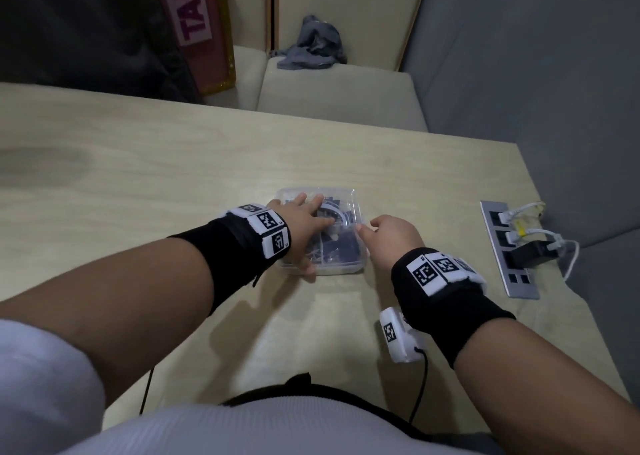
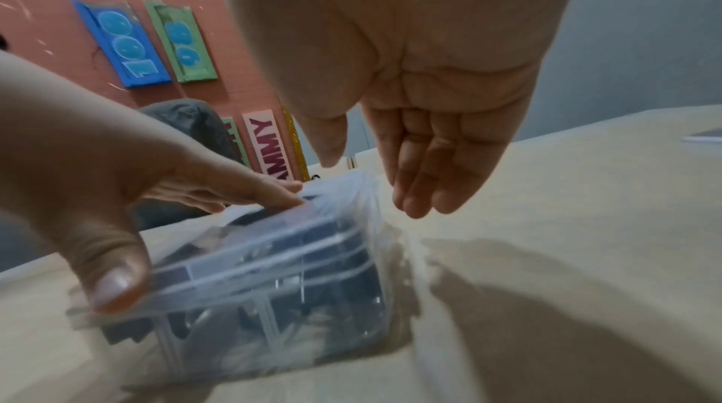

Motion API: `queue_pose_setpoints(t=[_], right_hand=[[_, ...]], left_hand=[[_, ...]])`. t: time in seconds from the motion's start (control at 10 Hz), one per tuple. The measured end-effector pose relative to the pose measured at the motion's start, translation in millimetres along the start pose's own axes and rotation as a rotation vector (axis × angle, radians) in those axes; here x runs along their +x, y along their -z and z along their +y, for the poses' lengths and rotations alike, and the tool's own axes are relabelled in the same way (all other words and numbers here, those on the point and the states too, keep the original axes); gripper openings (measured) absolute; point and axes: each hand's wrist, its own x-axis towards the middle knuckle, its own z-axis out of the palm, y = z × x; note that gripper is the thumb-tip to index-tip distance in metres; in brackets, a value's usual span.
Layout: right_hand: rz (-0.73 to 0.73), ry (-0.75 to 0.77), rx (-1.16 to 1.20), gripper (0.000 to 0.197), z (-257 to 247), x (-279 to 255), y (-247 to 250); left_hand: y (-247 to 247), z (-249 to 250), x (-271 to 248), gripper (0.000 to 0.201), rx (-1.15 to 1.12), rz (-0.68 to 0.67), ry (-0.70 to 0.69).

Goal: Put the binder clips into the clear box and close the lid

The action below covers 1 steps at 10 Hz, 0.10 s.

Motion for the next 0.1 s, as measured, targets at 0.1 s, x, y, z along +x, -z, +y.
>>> queue_pose_setpoints(t=[0.1], right_hand=[[0.047,0.092,0.001,0.057,5.7,-14.8,26.4]], left_hand=[[3.4,9.0,-11.4,0.099,0.004,0.119,-0.001]])
